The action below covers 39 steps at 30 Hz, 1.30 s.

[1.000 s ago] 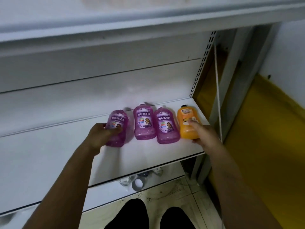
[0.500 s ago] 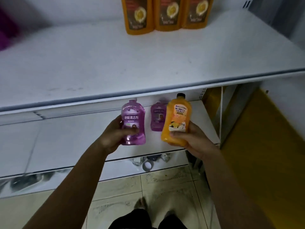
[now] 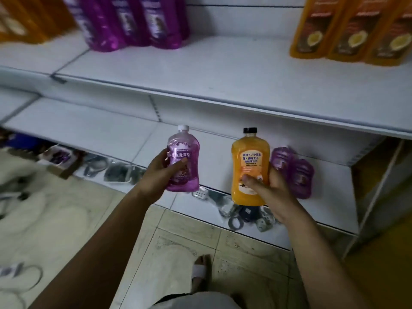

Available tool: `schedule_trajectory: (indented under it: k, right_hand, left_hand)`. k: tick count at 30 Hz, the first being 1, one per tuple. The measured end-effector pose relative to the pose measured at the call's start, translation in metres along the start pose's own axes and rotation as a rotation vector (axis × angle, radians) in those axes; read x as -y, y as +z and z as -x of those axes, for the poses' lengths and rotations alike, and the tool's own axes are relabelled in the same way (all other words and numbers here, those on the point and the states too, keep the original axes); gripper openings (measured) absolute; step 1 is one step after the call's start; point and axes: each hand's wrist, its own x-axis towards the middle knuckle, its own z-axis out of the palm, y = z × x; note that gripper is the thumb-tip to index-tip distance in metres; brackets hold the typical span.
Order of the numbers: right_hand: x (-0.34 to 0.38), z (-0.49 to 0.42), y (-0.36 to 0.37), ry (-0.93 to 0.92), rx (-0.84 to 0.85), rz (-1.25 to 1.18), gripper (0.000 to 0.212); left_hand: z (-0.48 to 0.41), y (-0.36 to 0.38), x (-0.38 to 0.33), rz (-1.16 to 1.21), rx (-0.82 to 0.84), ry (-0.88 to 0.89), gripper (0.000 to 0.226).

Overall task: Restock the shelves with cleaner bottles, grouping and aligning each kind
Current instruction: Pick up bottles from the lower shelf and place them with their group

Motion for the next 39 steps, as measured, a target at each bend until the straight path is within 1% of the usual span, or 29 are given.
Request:
schedule_trajectory:
  k: [1, 3, 6, 10, 14, 20, 23, 26, 29, 32, 35, 39]
  right_hand:
    - [0.003, -0.002, 0.012, -0.013, 0.031, 0.027, 0.058]
    - [0.009, -0.006, 0.036, -0.038, 0.104, 0.084, 0.055]
    - [0.022, -0.015, 0.081, -0.087, 0.217, 0.147, 0.057]
    - [0.050, -0.022, 0.149, -0.160, 0.326, 0.184, 0.045]
    - [0.082, -0.024, 0.224, -0.250, 0.408, 0.210, 0.043]
    - [0.120, -0.032, 0.352, -0.385, 0.396, 0.158, 0.043]
    - [0.138, -0.037, 0.408, -0.429, 0.376, 0.127, 0.043]
    - [0.153, -0.044, 0.451, -0.481, 0.334, 0.103, 0.042]
    - [0.167, -0.052, 0.472, -0.506, 0.285, 0.050, 0.044]
    - [0.186, -0.063, 0.472, -0.524, 0.240, 0.026, 0.044]
    - [0.207, -0.076, 0.454, -0.556, 0.174, 0.026, 0.047]
    - [0.225, -0.092, 0.416, -0.604, 0.091, 0.051, 0.051]
  left_hand:
    - [0.010, -0.014, -0.002, 0.007, -0.041, 0.018, 0.052]
    - [0.030, -0.040, -0.007, 0.023, -0.103, 0.053, 0.057]
    - [0.058, -0.076, -0.015, 0.047, -0.194, 0.107, 0.055]
    - [0.093, -0.128, -0.033, 0.080, -0.308, 0.190, 0.057]
    - [0.124, -0.187, -0.052, 0.092, -0.411, 0.277, 0.055]
    - [0.153, -0.297, -0.087, 0.099, -0.486, 0.390, 0.060]
    - [0.161, -0.348, -0.107, 0.074, -0.482, 0.438, 0.061]
    - [0.163, -0.394, -0.126, 0.029, -0.482, 0.473, 0.066]
    - [0.158, -0.421, -0.146, 0.022, -0.471, 0.498, 0.070]
    - [0.145, -0.428, -0.169, 0.040, -0.443, 0.534, 0.072]
    - [0.120, -0.419, -0.194, 0.049, -0.416, 0.575, 0.076]
    - [0.079, -0.389, -0.220, -0.022, -0.375, 0.622, 0.078]
